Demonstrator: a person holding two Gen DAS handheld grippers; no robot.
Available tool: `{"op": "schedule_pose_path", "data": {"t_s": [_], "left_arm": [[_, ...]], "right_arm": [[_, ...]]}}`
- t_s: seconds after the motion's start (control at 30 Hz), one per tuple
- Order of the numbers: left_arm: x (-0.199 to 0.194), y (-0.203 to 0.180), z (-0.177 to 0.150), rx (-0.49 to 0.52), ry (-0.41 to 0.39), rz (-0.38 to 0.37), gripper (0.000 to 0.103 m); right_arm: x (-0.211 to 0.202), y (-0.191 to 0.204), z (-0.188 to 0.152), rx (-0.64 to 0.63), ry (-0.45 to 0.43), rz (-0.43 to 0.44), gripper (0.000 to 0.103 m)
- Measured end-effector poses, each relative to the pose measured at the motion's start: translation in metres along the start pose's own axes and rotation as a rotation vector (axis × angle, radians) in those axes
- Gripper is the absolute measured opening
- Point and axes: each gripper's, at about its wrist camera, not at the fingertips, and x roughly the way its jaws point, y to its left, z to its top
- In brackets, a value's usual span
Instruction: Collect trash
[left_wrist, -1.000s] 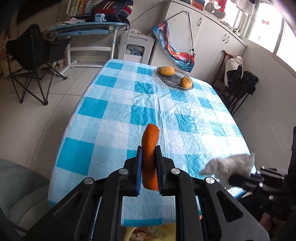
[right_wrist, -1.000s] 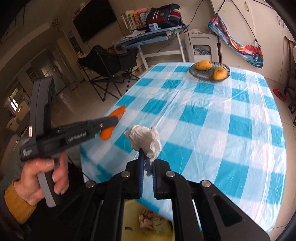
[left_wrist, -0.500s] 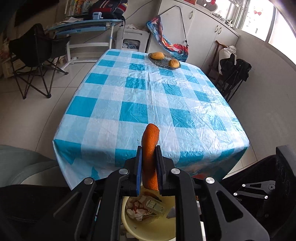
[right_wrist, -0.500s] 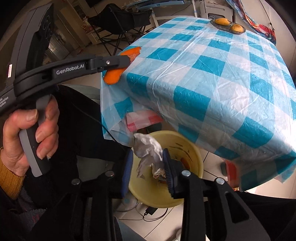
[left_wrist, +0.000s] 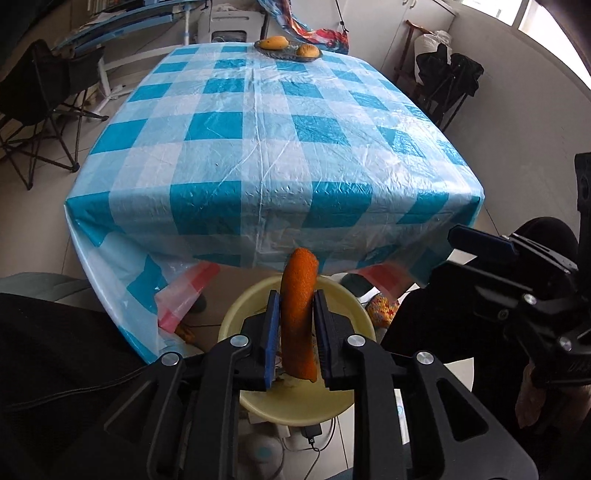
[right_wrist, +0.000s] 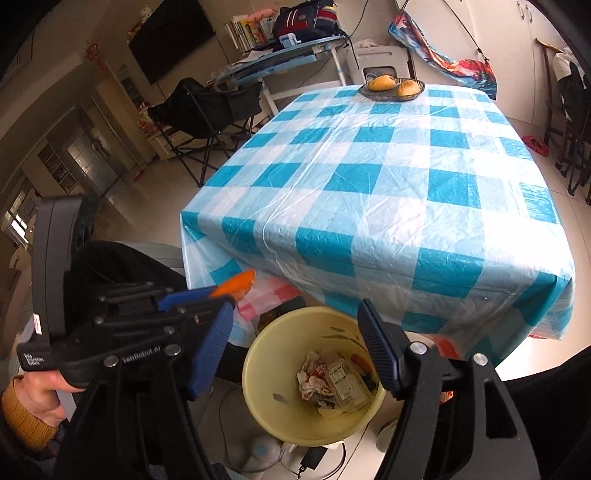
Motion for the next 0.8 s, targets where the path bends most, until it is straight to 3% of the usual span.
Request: {"op": "schedule_pose_path", "data": {"t_s": [0.03, 0.1, 0.17, 0.3, 0.5, 0.8], "left_arm": [[-0.001, 0.000, 0.000, 0.001, -0.006, 0.006, 0.026], [-0.006, 0.002, 0.001, -0.018, -0.034, 0.011, 0.046], [-0.011, 0.005, 0.004, -0.038, -0.066, 0.020, 0.055], [-0.014, 0.009, 0.012, -0.042, -0.094, 0.049, 0.060], [-0.028, 0.024, 0.039, -0.064, -0.196, 0.104, 0.075], [-0.022, 0.057, 0.087, -0.119, -0.244, 0.161, 0.078]], "right_arm": [[-0.001, 0.000, 0.000, 0.004, -0.010, -0.002, 0.070], [-0.008, -0.003, 0.002, 0.016, -0.030, -0.003, 0.075], [-0.012, -0.006, 0.007, 0.034, -0.043, -0.004, 0.078], [-0.008, -0.017, 0.028, 0.041, -0.051, -0.047, 0.082], [0.000, -0.045, 0.095, 0.019, -0.115, -0.148, 0.090], [0.046, -0.089, 0.152, 0.041, -0.112, -0.226, 0.090]]}}
